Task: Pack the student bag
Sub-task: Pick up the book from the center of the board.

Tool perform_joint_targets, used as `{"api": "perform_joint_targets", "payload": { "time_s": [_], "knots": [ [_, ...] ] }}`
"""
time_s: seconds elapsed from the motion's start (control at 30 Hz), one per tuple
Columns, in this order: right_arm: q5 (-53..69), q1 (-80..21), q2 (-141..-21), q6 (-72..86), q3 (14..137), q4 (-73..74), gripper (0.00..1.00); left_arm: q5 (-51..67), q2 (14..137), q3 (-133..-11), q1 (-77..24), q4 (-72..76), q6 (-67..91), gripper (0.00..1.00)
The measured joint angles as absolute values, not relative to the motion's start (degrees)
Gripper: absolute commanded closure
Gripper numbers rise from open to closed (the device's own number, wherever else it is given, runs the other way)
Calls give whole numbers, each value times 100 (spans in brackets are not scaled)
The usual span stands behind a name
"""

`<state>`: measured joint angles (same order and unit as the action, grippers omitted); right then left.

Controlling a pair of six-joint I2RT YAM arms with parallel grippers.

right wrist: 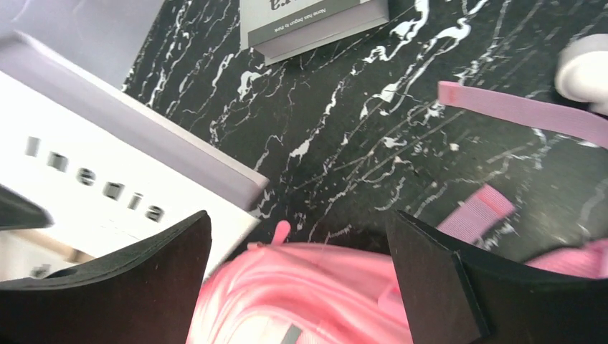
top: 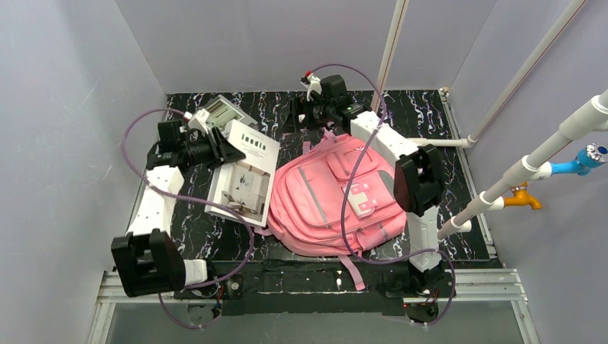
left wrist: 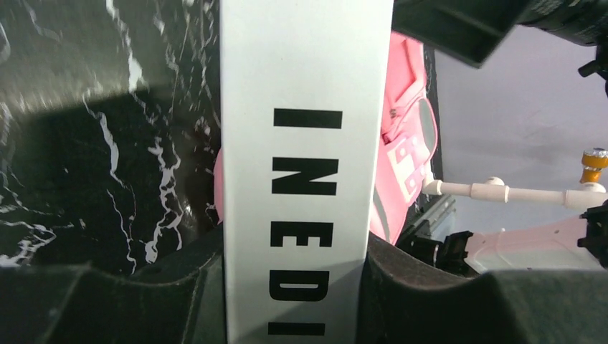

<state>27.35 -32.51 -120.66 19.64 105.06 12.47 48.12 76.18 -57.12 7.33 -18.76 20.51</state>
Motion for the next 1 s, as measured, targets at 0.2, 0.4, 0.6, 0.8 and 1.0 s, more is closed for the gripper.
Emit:
{"api": "perform_joint_targets", "payload": {
  "time_s": [0.2, 0.4, 0.6, 0.8, 1.0],
  "knots": [
    [2449, -3251, -11354, 1516, 10591, 2252, 2, 4851, 6753, -6733, 657, -2331, 1809, 83],
    [3817, -2720, -9837, 1966, 9035, 1737, 2, 5937, 7046, -7078, 25, -2220, 1793, 84],
    [4233, -2110, -9074, 1278, 9021, 2832, 2, 6726, 7679, -7070, -1131, -2300, 1382, 100],
    [3601, -2169, -7902, 596, 8724, 3918, 2, 6818, 7684, -7052, -1463, -2499, 1160, 100],
    [2783, -2241, -6899, 565, 8460, 4099, 2, 6379, 7745, -6936, -1326, -1859, 1828, 100]
  ]
}}
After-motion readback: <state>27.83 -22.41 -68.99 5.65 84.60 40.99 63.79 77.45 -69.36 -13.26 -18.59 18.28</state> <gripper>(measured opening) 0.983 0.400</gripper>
